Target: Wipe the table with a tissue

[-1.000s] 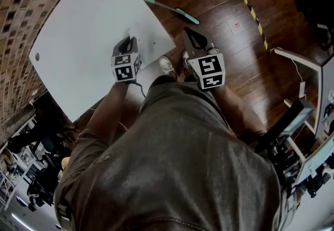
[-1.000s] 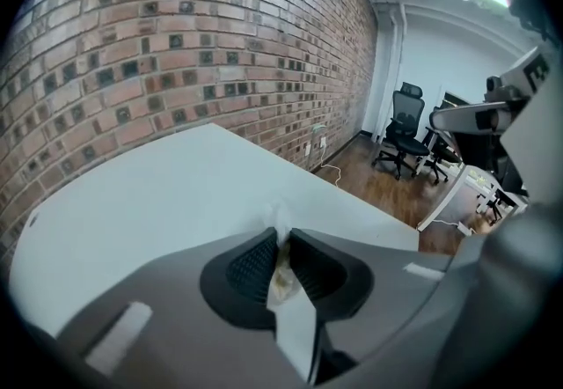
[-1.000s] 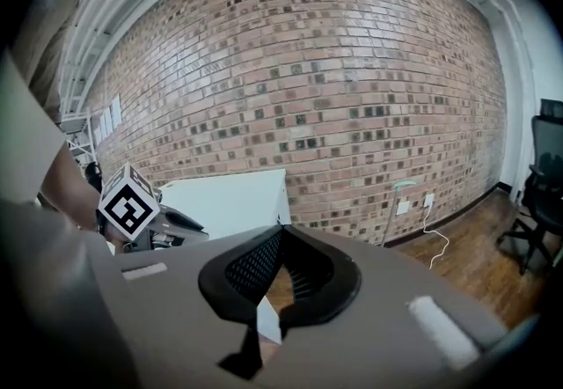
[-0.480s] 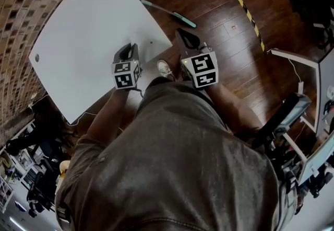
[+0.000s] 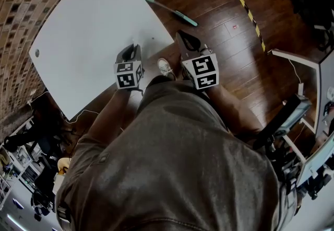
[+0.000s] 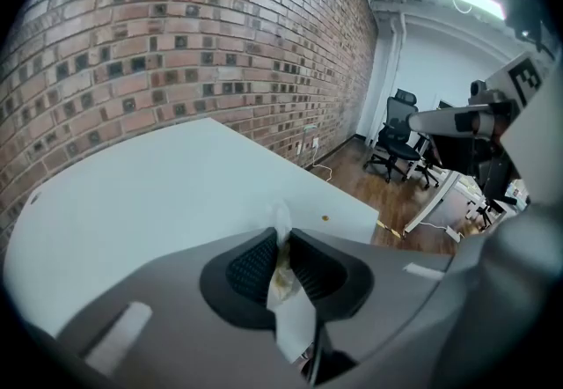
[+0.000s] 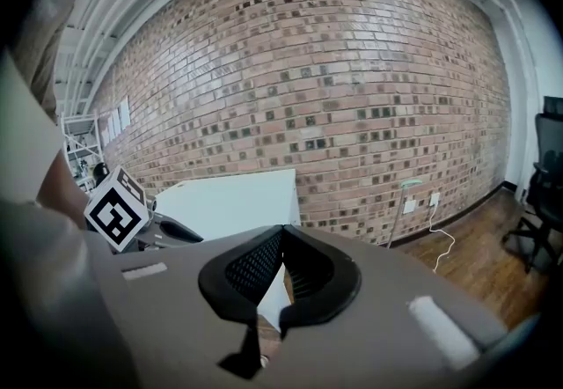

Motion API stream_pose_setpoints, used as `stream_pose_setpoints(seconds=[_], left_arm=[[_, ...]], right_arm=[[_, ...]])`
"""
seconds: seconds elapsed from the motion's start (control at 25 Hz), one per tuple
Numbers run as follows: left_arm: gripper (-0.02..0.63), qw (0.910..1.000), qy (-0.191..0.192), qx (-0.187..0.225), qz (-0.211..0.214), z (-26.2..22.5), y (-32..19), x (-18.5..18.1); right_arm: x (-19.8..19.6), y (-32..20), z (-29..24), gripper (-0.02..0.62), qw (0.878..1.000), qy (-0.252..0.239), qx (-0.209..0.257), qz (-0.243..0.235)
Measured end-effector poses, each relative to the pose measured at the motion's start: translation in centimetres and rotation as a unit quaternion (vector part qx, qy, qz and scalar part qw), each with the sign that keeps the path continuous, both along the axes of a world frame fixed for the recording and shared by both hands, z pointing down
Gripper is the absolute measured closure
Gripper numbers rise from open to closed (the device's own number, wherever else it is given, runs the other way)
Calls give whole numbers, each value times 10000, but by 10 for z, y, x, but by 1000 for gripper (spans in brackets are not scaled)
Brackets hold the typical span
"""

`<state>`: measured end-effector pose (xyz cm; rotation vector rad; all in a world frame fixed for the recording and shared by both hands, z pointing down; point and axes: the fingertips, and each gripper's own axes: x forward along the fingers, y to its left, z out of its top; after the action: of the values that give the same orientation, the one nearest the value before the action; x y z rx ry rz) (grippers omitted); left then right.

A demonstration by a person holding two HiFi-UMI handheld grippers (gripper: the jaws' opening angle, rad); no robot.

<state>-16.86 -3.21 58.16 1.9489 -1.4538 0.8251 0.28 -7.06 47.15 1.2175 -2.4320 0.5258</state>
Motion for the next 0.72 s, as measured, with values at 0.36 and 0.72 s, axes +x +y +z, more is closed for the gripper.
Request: stream_pose_setpoints(seconds=[0.36, 0.72], left_arm=[[558, 9994, -219, -192, 170, 10, 1, 3], [558, 9981, -242, -227, 523, 11, -11, 24]], right_arm=[[8, 6, 6, 580, 9999, 30, -103, 103], [20, 4, 6, 581, 9994, -48, -100, 330]])
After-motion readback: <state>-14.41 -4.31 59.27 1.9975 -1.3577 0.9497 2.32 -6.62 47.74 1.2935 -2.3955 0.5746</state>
